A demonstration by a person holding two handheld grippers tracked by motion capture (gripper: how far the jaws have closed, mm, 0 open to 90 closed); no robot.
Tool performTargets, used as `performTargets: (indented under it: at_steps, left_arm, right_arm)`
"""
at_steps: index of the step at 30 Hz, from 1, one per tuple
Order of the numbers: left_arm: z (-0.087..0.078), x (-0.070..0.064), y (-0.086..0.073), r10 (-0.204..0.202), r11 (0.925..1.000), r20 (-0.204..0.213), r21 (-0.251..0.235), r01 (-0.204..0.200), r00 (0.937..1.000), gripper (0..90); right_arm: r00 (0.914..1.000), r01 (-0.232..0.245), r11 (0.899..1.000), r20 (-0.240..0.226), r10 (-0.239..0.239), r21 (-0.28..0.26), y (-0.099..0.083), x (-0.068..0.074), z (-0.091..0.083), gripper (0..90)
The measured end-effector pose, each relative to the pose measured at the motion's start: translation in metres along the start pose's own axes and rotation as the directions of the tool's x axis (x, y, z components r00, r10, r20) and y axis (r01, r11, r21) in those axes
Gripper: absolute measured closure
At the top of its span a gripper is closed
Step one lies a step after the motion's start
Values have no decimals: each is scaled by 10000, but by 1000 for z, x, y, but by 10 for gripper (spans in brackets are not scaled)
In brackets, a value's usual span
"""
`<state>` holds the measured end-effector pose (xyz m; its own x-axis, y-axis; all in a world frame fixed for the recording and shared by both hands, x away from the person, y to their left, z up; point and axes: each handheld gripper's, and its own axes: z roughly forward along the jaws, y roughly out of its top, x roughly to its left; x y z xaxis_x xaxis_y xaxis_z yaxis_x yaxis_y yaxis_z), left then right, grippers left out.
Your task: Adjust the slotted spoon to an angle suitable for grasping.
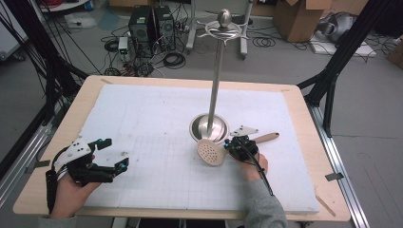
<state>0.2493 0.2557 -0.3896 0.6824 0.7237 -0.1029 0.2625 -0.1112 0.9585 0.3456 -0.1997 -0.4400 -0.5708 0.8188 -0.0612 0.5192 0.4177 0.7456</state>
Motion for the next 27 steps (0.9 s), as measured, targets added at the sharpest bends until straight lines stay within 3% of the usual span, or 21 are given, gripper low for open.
performTargets:
  at_steps: [11,19,27]
  left_arm:
    - [0,0,-1,12,10000,5,21,-12,10000,27]
    - [-1,0,0,5,10000,-33,7,-5,10000,27]
    - [-2,0,0,51,10000,-23,26,-51,10000,27]
  right_arm:
    - [9990,298,9995,-330,-293,129,0,3,6,900]
    - [9967,325,9994,-733,-333,-128,-8,6,0,900]
    - [9951,492,9986,-851,-508,-199,-15,9,-7,900]
